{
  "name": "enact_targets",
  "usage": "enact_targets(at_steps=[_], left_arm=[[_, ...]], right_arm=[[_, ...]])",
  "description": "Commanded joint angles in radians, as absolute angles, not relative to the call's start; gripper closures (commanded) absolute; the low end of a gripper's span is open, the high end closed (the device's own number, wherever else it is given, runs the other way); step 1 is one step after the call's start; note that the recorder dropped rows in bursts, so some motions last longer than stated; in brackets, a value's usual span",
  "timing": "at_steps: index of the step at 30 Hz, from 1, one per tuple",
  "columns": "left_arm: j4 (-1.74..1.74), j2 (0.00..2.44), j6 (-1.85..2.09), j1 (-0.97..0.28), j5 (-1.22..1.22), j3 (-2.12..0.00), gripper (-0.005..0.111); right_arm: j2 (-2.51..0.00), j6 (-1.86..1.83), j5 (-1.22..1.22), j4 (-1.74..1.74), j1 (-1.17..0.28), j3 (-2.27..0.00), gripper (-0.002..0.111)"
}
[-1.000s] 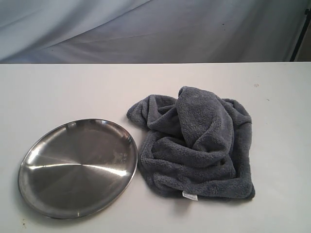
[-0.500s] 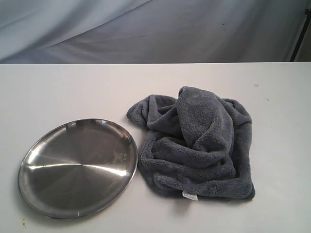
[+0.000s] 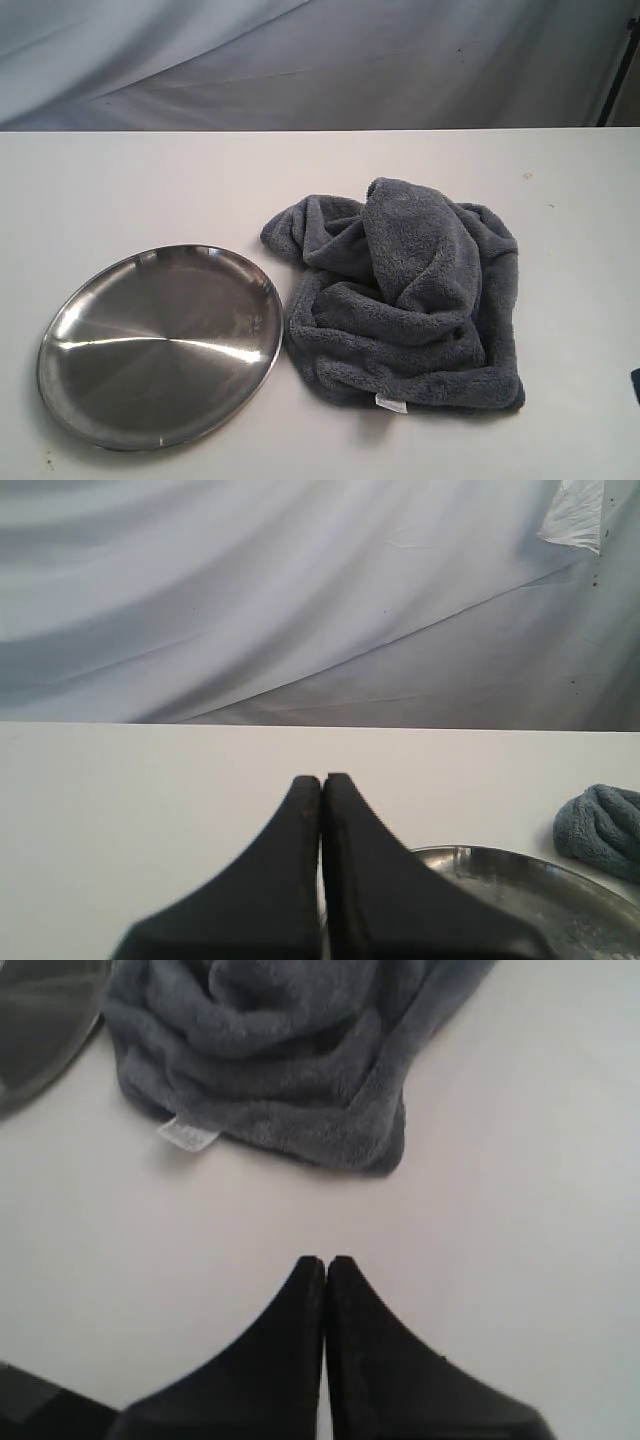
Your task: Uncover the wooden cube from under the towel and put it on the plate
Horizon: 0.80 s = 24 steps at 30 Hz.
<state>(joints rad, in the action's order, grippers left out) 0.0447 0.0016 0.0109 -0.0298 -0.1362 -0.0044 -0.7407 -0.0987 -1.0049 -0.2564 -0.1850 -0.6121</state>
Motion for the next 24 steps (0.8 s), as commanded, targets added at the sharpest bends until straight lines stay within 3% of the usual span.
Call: enact_targets(at_steps=[1, 6, 16, 21, 24], left_arm=[[0.044, 0.0, 0.01, -0.028, -0.136, 0.0, 0.105], [0.044, 0.0, 0.008, -0.028, -0.136, 0.0, 0.105], [0.044, 0.0, 0.011, -0.028, -0.136, 0.0, 0.105], [0.044, 0.0, 0.011, -0.028, -0.136, 0.0, 0.105], [0.044, 0.0, 0.008, -0.028, -0.136, 0.0, 0.105]], right_arm=[[-0.931, -0.134, -1.003, -0.272, -0.264, -0.626, 0.108], [-1.153, -0.13, -0.985, -0.268, -0.46, -0.765, 0.108], [-1.469, -0.128, -0.941, -0.234, -0.714, -0.991, 0.108], [-1.563, -0.135, -0.844, -0.256, -0.738, -1.02, 0.108], [-1.563, -0.135, -0.909, -0.182, -0.738, -1.02, 0.108]])
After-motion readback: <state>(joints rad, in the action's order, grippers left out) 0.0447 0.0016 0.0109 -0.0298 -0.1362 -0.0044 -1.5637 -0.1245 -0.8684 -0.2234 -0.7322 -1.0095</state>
